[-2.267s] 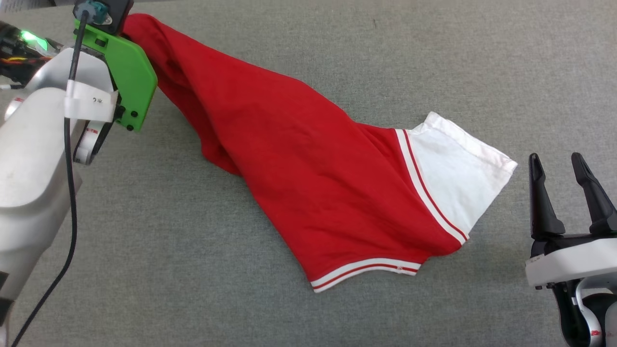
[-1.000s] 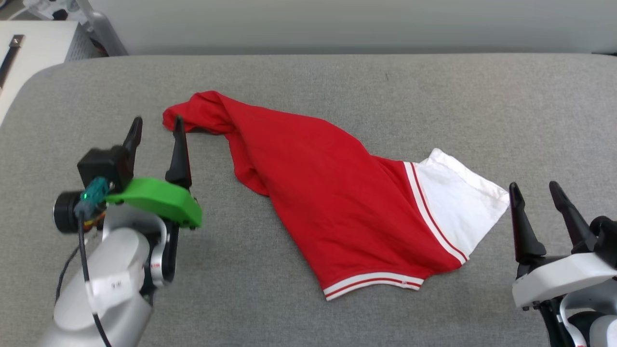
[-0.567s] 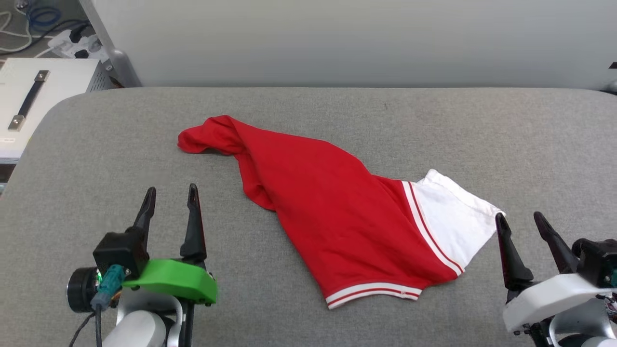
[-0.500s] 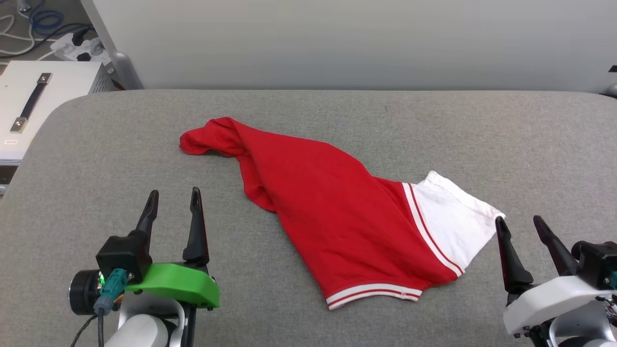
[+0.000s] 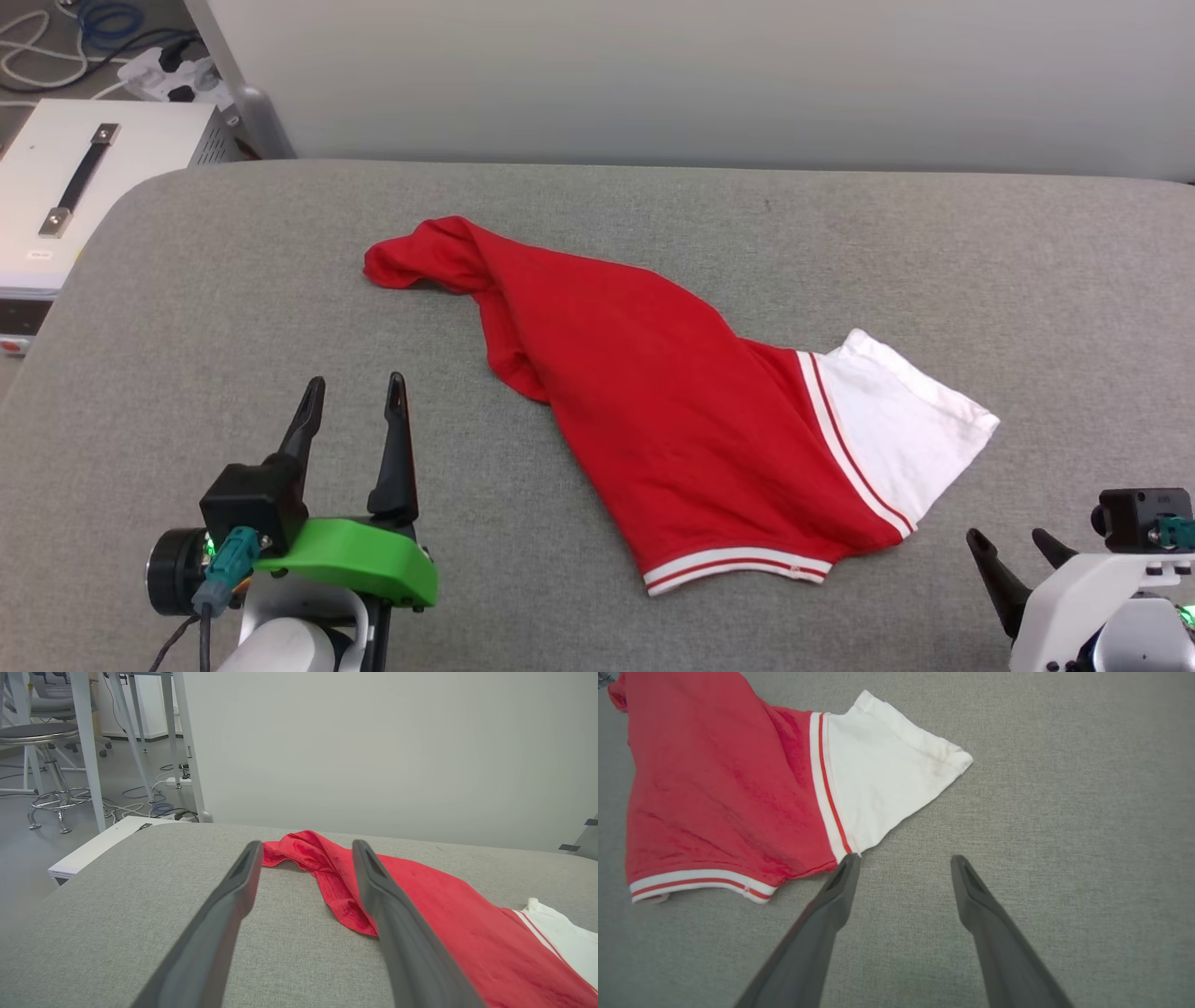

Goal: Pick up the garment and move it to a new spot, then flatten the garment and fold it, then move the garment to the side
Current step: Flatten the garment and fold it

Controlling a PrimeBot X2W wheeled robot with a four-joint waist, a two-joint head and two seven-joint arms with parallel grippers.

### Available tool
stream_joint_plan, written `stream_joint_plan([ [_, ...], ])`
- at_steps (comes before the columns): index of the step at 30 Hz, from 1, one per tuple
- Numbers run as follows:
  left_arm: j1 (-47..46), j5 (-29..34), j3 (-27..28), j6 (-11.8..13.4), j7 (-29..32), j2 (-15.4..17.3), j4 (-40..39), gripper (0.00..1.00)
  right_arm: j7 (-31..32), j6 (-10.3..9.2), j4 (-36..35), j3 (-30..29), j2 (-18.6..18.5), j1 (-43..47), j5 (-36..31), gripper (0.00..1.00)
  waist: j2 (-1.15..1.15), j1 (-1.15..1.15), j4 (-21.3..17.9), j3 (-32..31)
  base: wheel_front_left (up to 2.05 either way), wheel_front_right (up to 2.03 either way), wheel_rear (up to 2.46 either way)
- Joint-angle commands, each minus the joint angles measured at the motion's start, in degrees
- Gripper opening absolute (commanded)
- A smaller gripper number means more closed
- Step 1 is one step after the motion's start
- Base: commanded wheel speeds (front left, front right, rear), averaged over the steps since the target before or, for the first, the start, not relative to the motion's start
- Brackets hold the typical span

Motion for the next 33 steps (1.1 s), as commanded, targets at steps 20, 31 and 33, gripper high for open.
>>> stream_joint_plan([
  [20, -6.06, 3.06, 0.15, -3.26, -1.34, -6.38, 3.42, 1.00, 17.62, -0.04, 17.57, 8.45, -11.66, -17.23, 9.69, 1.00, 0.00, 0.00, 8.45, 11.59, 0.00, 0.00, 0.00],
  [31, -5.52, 4.21, 1.72, -4.46, -1.40, -7.51, 4.67, 1.00, 17.80, -0.04, 18.97, 10.05, -13.40, -20.18, 12.85, 0.00, 0.00, 0.00, 7.43, 10.53, 0.00, 0.00, 0.00],
  [33, -5.44, 4.47, 1.93, -4.61, -1.40, -7.53, 4.75, 1.00, 16.23, -0.04, 18.74, 9.25, -14.51, -21.83, 12.13, 0.00, 0.00, 0.00, 7.06, 10.43, 0.00, 0.00, 0.00],
])
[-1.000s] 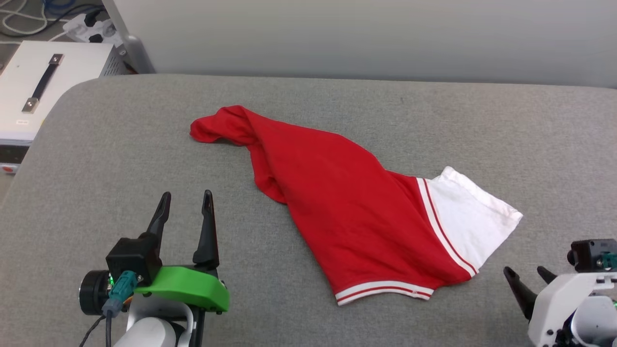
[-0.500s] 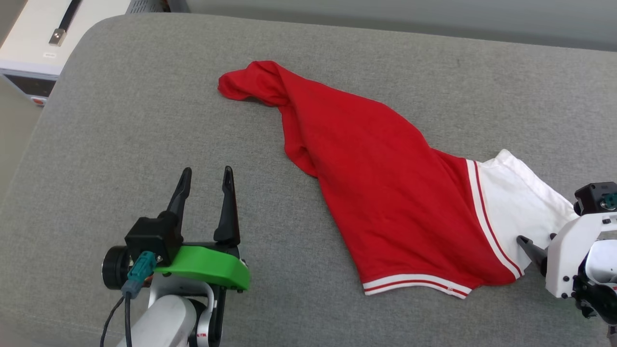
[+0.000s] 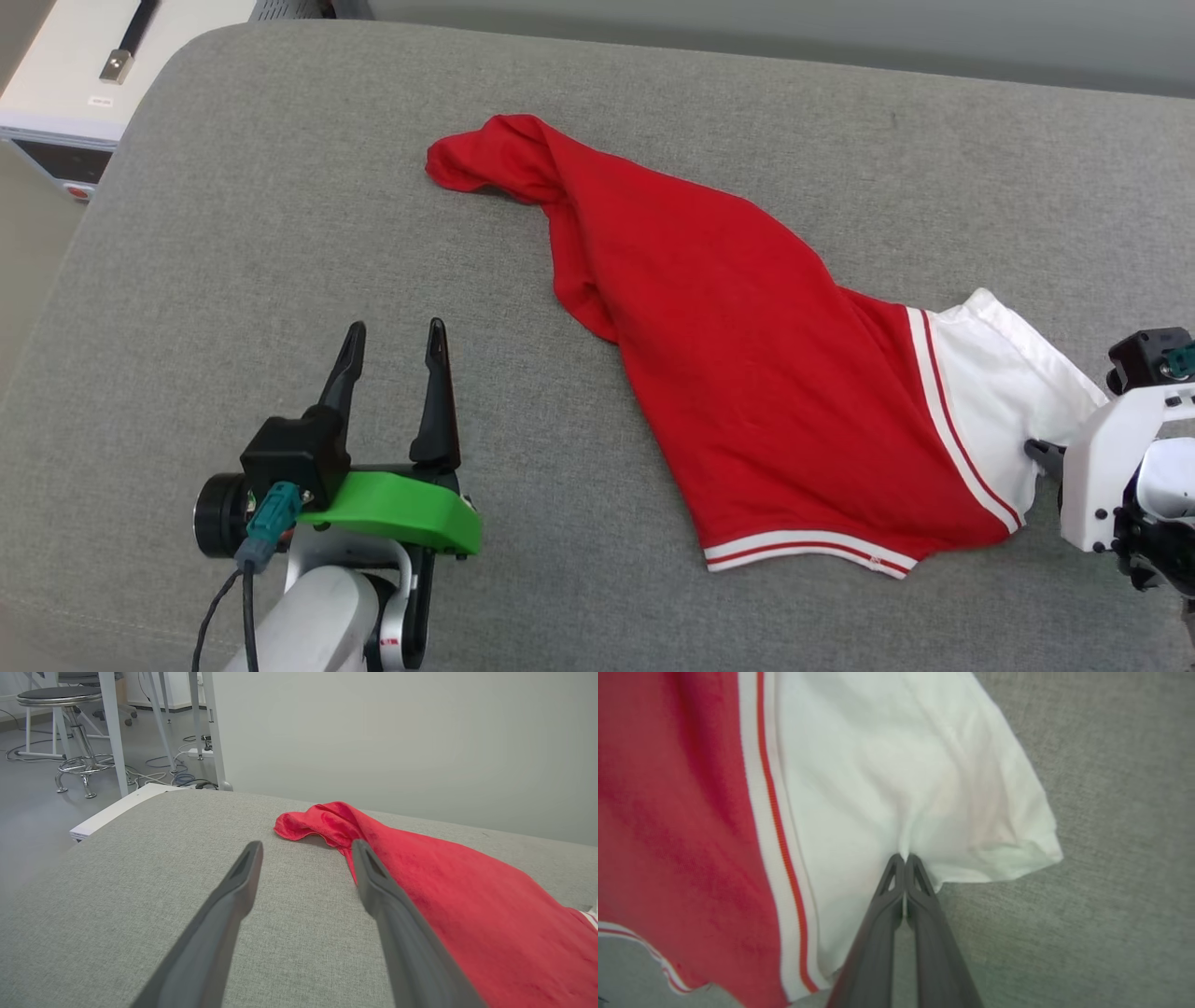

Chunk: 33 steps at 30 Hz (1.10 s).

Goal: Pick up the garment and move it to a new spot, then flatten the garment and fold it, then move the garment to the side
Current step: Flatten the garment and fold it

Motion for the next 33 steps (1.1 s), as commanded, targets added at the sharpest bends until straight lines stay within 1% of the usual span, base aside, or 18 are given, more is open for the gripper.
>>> stream_joint_plan([
  [1, -0.31, 0.58, 0.17, -0.43, -0.33, -0.14, 0.24, 1.00, -1.19, -0.10, 0.80, -0.19, -0.31, -1.45, -0.83, 0.00, 0.00, 0.00, -0.53, -0.16, 0.00, 0.00, 0.00],
  [6, -0.19, 1.03, 0.43, -0.73, -0.33, -0.31, 0.29, 1.00, -3.27, -0.10, 0.39, -2.39, -2.91, -6.37, -2.68, 0.00, 0.00, 0.00, -1.62, 0.30, 0.00, 0.00, 0.00],
  [10, -0.47, 1.36, 0.31, -0.99, -0.33, -0.52, 0.49, 1.00, -4.01, -0.10, 1.74, -4.68, -5.53, -10.05, -3.75, 0.00, 0.00, 0.00, -2.19, 1.13, 0.00, 0.00, 0.00],
  [14, -1.00, 1.70, 0.28, -1.19, -0.33, -0.72, 0.54, 1.00, -5.05, -0.10, 3.35, -8.07, -7.70, -12.76, -4.87, 0.00, 0.00, 0.00, -2.48, 2.31, 0.00, 0.00, 0.00],
  [19, -1.47, 1.98, 0.27, -1.48, -0.33, -0.99, 0.88, 1.00, -8.12, -0.10, 5.55, -12.88, -9.74, -14.15, -6.45, 0.00, 0.00, 0.00, -2.63, 3.37, 0.00, 0.00, 0.00],
  [22, -1.57, 2.14, 0.30, -1.53, -0.33, -1.13, 1.00, 1.00, -9.95, -0.10, 6.58, -15.68, -9.74, -13.67, -6.94, 0.00, 0.00, 0.00, -2.82, 3.80, 0.00, 0.00, 0.00],
  [26, -1.85, 2.37, 0.16, -1.66, -0.33, -1.40, 1.21, 1.00, -11.44, -0.10, 9.55, -18.86, -8.23, -10.69, -7.39, 0.00, 0.00, 0.00, -3.00, 4.16, 0.00, 0.00, 0.00],
  [29, -2.07, 2.44, 0.02, -1.78, -0.33, -1.37, 1.45, 1.00, -12.57, -0.10, 12.35, -20.24, -6.15, -7.60, -7.46, 0.00, 0.00, 0.00, -3.12, 4.38, 0.00, 0.00, 0.00],
  [33, -2.16, 2.47, 0.02, -1.65, -0.33, -1.26, 1.83, 1.00, -14.96, -0.10, 15.73, -20.62, -3.13, -4.94, -7.45, 0.00, 0.00, 0.00, -3.44, 4.22, 0.00, 0.00, 0.00],
])
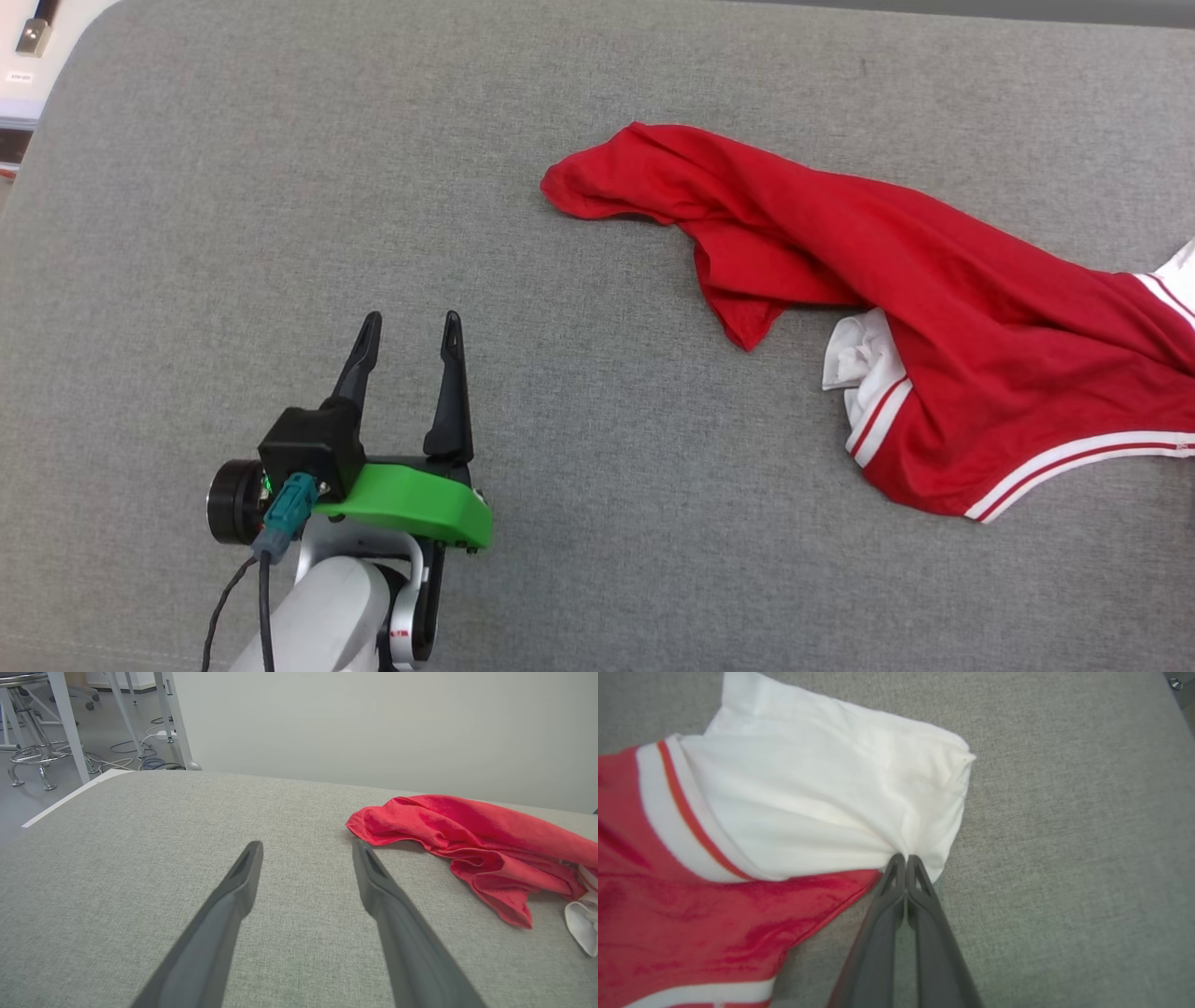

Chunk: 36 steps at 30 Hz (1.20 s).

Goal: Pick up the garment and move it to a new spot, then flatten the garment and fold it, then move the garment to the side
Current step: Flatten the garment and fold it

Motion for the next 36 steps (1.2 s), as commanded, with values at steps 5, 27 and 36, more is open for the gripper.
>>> stream_joint_plan([
  [5, -0.64, 0.48, -0.04, -0.05, -0.03, 0.41, 0.80, 1.00, -6.25, -0.08, 2.87, 0.11, 2.73, 0.70, -0.16, 1.00, 0.00, 0.00, -0.66, -1.68, 0.00, 0.00, 0.00],
  [27, 5.21, -2.28, 0.08, 1.16, 3.60, 2.94, -0.13, 1.00, -29.80, -0.08, -17.28, 2.83, 17.87, 12.48, -9.47, 1.00, 0.00, 0.00, -3.19, -12.19, 0.00, 0.00, 0.00],
  [36, 5.86, -3.21, -0.53, 1.25, 5.94, 3.43, -0.51, 1.00, -28.22, -0.08, -30.22, 6.45, 23.28, 19.92, -11.59, 1.00, 0.00, 0.00, -4.03, -14.01, 0.00, 0.00, 0.00],
])
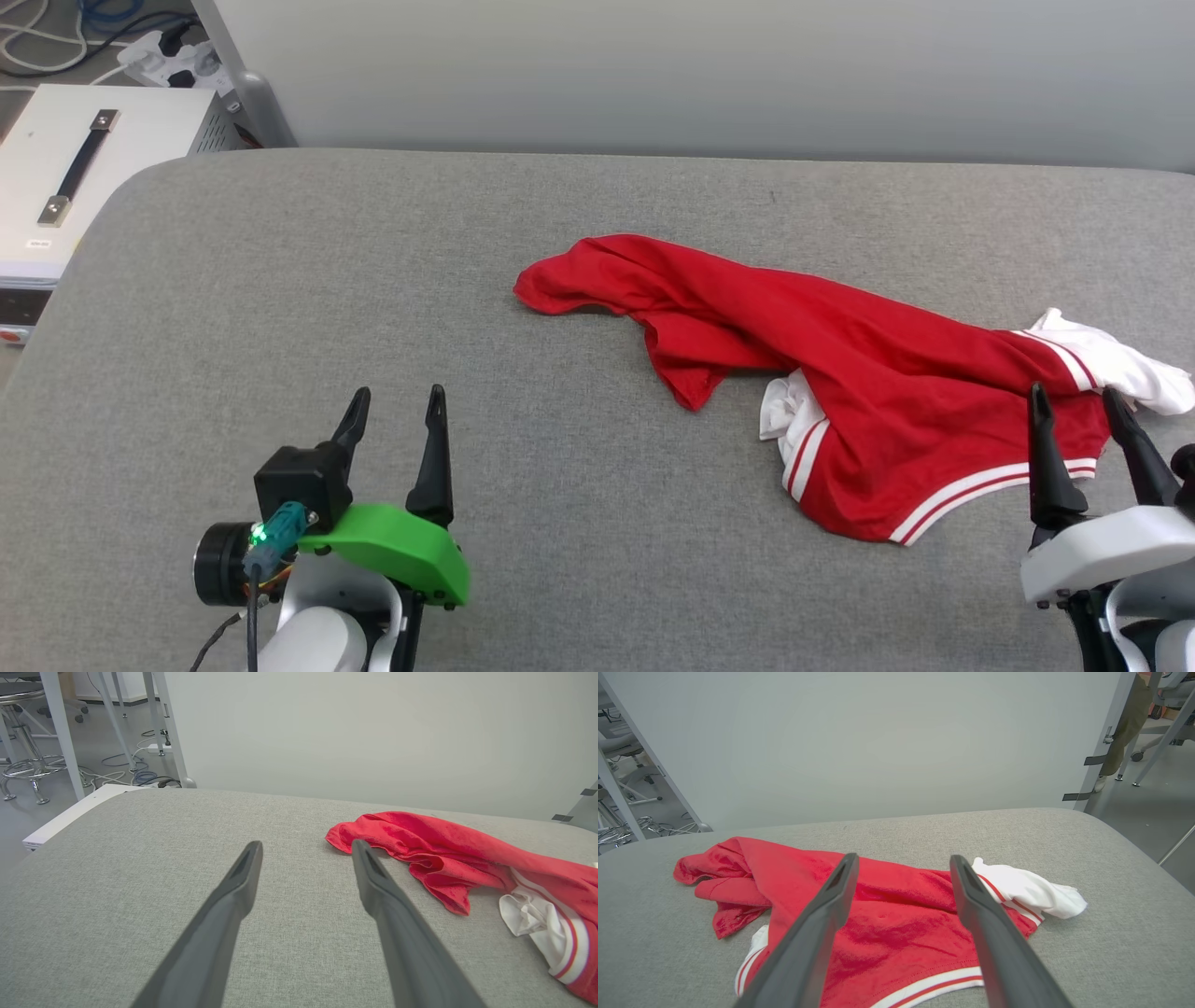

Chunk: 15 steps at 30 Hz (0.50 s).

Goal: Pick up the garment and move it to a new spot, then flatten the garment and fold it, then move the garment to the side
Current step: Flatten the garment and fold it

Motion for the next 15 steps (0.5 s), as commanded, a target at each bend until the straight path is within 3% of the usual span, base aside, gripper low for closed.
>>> stream_joint_plan([
  [1, 0.81, -0.62, -0.37, 0.19, 0.43, 0.42, -0.08, 1.00, 0.41, -0.04, -1.36, 0.32, 0.51, 1.35, -0.50, 1.00, 0.00, 0.00, -0.40, -0.41, 0.00, 0.00, 0.00],
  [8, -2.08, -0.91, -3.01, -2.11, 4.31, 0.30, -0.24, 1.00, 1.45, -0.04, -6.68, 1.61, 2.09, 4.34, -1.06, 1.00, 0.00, 0.00, -1.58, -0.50, 0.00, 0.00, 0.00],
  [15, -12.04, -0.41, -9.95, -7.74, 13.17, -2.95, 0.28, 1.00, 1.48, -0.04, -10.66, 3.58, 2.46, 3.81, -1.05, 1.00, 0.00, 0.00, -4.42, 2.01, 0.00, 0.00, 0.00],
])
